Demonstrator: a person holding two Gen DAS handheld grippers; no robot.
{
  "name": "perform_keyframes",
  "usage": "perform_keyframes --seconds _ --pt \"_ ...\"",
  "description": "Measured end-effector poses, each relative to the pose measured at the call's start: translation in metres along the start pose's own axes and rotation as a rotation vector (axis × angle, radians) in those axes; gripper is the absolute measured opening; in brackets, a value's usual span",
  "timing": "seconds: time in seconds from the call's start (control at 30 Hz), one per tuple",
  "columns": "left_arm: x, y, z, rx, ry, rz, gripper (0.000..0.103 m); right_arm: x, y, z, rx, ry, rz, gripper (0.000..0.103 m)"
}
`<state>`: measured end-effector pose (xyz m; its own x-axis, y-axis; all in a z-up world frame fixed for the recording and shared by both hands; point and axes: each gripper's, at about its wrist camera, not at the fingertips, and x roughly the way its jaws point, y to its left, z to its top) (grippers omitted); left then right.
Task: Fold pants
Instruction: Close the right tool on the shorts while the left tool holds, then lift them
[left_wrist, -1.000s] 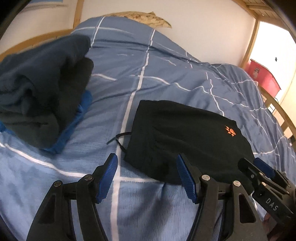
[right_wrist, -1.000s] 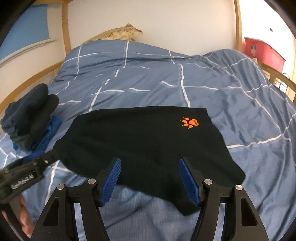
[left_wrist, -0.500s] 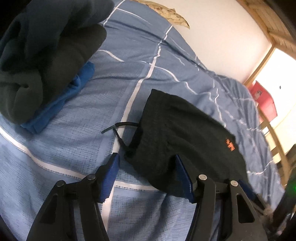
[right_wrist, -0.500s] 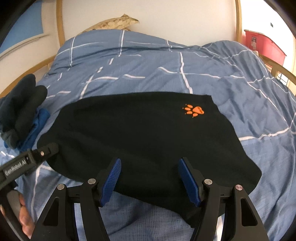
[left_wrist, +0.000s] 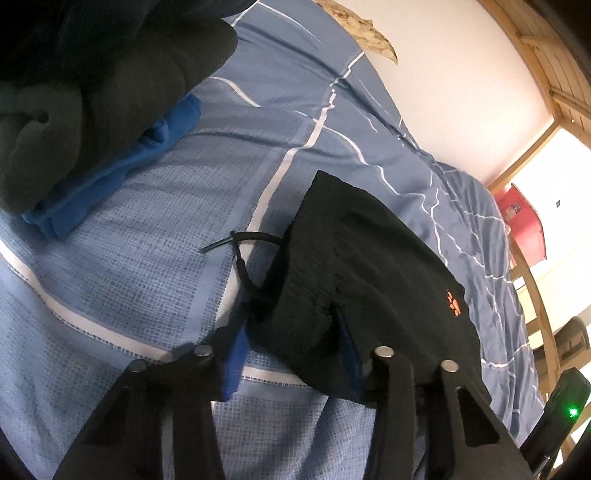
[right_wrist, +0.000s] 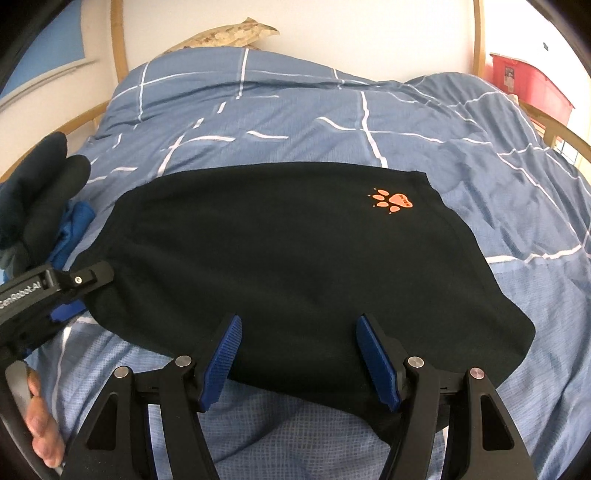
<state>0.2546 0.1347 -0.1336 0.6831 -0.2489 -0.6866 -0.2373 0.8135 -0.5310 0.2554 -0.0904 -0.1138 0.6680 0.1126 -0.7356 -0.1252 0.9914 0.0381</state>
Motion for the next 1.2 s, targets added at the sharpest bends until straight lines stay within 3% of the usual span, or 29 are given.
perform_keyframes --seconds 0.13,0.37,0.53,0.6,0.63,0.7,0.87,1.2 --pt "-0.004 -0.006 0.000 0.046 -0.012 0.011 0.031 0.001 0.002 0.000 -0.008 0.003 -0.001 0.066" --pt "-0.033 -0.062 0.003 0.351 -0.102 0.091 0.027 -0.011 -0.007 0.004 0.027 -0.038 0.055 0.066" --pt "-0.044 -0.086 0.013 0.450 -0.109 0.106 0.026 -0.015 -0.007 0.015 0.030 -0.063 0.134 0.064" --pt "-0.048 -0.097 0.013 0.500 -0.115 0.110 0.026 -0.007 -0.007 0.017 0.025 -0.038 0.134 0.043" --pt "-0.049 -0.101 0.013 0.518 -0.116 0.108 0.025 -0.001 -0.007 0.017 0.031 -0.015 0.149 0.037" --pt "-0.052 -0.109 0.011 0.551 -0.112 0.099 0.024 0.011 -0.009 0.016 0.051 0.030 0.191 0.024" --pt "-0.056 -0.138 0.006 0.641 -0.112 0.071 0.021 0.021 -0.014 0.013 0.063 0.076 0.235 0.021" --pt "-0.049 -0.219 -0.024 0.808 -0.099 -0.097 0.016 -0.040 -0.089 0.030 0.175 -0.087 0.226 0.015"
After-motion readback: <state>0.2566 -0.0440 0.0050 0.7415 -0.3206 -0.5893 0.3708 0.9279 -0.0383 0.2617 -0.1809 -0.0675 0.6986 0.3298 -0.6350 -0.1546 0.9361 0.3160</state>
